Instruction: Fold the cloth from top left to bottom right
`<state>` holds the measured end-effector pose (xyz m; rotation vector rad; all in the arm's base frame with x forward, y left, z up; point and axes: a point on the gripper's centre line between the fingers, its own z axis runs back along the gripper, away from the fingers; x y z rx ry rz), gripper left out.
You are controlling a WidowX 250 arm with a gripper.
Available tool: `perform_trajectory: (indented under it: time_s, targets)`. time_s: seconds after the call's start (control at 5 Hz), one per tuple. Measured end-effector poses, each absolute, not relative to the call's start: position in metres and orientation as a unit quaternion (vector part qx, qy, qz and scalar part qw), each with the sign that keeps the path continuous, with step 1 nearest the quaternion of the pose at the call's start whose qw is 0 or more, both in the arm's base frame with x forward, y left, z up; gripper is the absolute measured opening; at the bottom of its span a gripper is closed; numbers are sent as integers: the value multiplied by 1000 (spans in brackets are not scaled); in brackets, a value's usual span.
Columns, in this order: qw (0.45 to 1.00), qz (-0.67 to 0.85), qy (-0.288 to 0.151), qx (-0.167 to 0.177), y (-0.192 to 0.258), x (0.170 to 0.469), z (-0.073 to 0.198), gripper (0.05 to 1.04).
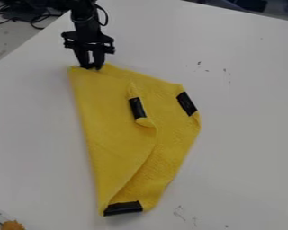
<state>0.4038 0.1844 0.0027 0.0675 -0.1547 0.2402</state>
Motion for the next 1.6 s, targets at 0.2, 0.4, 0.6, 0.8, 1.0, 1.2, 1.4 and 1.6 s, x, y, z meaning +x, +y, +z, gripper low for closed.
perform_trajectory:
  time_s: [0.2, 0.4, 0.6, 0.8, 1.0, 1.2, 1.4, 1.6]
  targets:
    - [987, 126, -89, 38, 180, 404, 4, 219]
    - [987, 122, -91, 50, 175, 403, 8, 99]
    - [987, 113, -90, 67, 168, 400, 14, 62]
    - [983, 99, -118, 98, 155, 401, 36, 59]
    - [978, 85, -142, 129, 131, 397, 70, 59]
    - [972, 90, -160, 144, 111, 382, 88, 59]
    - [971, 110, -165, 136, 84, 359, 94, 59]
    - [971, 129, -169, 112, 60, 340, 89, 58]
